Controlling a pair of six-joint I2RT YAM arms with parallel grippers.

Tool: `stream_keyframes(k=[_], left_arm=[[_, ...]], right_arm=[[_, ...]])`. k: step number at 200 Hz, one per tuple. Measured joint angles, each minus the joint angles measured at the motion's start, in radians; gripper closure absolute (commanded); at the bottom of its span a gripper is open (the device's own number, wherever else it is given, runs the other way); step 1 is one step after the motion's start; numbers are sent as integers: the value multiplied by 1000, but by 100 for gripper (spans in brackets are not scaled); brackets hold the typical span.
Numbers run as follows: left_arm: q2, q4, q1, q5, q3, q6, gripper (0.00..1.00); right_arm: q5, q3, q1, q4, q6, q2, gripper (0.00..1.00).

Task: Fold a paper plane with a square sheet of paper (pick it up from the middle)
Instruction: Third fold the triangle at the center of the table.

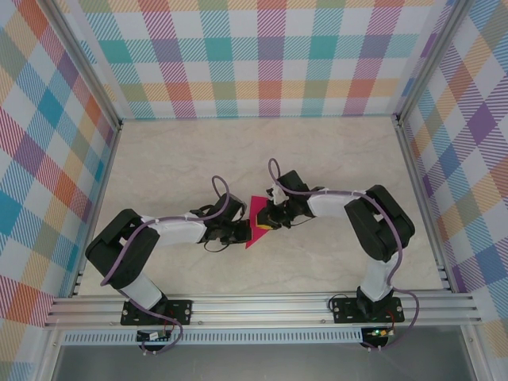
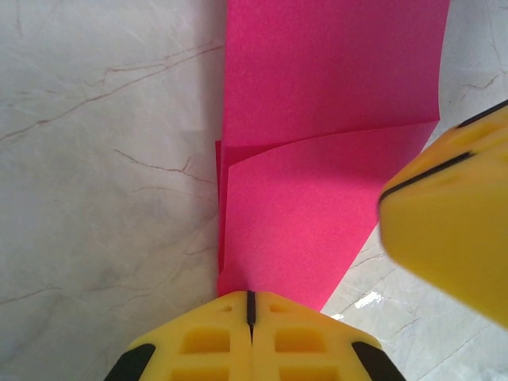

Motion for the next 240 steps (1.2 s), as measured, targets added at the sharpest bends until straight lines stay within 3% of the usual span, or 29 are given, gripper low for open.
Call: stream_keyframes(k=[37,81,171,240], left_arm=[[2,1,0,0,-1,0,100],[17,47,0,3,-7,3,100],[12,84,0,11,-26,3,100],[-70,81,0,8,-105,3,100]], right_arm=[[51,-41,-20,8,3,22,89],[-27,-89,-106,92,6,20,87],[24,-80,-203,46,-28,-4,82],[57,-126,-224,8,-47,-211,72]])
